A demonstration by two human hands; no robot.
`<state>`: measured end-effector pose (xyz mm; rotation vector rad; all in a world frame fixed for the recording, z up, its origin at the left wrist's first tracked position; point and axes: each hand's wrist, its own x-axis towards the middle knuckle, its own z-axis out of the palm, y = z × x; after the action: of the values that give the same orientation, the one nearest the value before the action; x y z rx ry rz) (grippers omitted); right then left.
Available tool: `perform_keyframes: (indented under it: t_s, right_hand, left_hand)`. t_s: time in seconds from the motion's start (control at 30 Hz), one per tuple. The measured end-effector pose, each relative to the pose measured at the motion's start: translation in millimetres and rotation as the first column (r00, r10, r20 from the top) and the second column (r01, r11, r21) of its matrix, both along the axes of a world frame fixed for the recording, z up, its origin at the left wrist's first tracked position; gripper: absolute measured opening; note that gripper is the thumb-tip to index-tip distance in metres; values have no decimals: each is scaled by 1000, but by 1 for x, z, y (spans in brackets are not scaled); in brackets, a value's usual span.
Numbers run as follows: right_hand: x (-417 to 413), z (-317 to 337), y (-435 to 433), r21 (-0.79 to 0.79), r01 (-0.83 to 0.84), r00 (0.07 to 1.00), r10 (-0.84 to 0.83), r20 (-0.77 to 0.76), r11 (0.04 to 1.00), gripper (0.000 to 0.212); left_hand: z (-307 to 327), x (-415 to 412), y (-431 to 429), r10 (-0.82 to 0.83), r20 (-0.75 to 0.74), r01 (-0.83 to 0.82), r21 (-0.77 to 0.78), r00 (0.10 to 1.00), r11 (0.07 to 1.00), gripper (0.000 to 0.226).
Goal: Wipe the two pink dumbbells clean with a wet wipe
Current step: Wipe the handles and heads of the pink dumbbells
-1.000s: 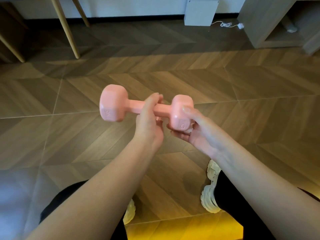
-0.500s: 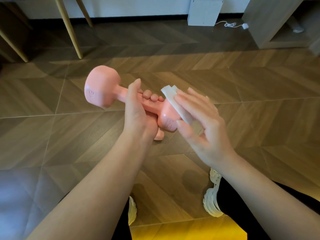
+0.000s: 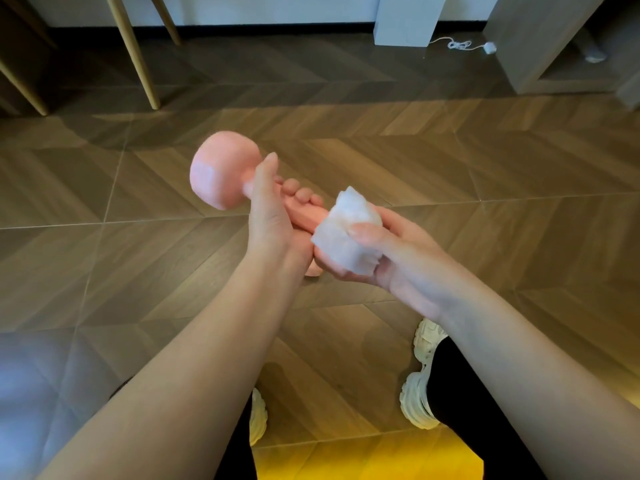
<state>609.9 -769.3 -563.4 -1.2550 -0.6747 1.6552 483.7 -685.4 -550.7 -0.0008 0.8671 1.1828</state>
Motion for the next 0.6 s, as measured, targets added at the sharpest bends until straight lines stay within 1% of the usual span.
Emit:
perform_keyframes:
  t_s: [0.03,0.1,0.17,0.2,0.27,0.33,0.37,0.43,0.5,0.53,0.6]
  right_hand:
    - [-3,0,-1,9,2,997,-2,72,1000,70]
    - [-13,-2,-4,31,10,979,-16,204,999,63]
    - [-21,-4,-5,55,24,969,-37,244,998,43]
    - [-22,-4,-4,46,29,971,-39,235,998,36]
    - [-17,-2,-2,14,20,989,-22,143,1000,42]
    - [-11,0,-2,39,-38,999,38,14,999,45]
    - [-9,0,-2,55,-69,998,70,-6,996,46]
    - [-10,-4,-5,62,-116,992,112,66,991,56]
    - [-18,-8,-7,59,-105,981,94,168,993,63]
    - [-21,-9,-8,55,-76,978,64,198,996,63]
    - [-24,-10,-7,32,-24,978,16,207,999,58]
  left_hand:
    - [-2,-1,0,1,-6,-1,-24,1000,1000,34]
    - [-4,-2,-2,-26,-43,25,-23,999,999,36]
    - [-4,-2,-3,-55,-86,56,7,995,998,36]
    - [-3,-2,-2,-61,-99,63,21,993,998,36]
    - [-1,-3,1,-47,-92,50,33,995,998,36]
    - [0,-6,4,-29,-63,30,16,998,999,35]
    - [0,-8,4,-28,-55,28,4,998,1000,35]
    - [-1,-10,2,-38,-58,38,-6,998,999,35]
    - [-2,-9,-2,-50,-76,51,2,996,999,35]
    - [-2,-9,-3,-61,-85,62,10,995,998,34]
    - [-2,-8,-4,-76,-98,79,18,992,997,34]
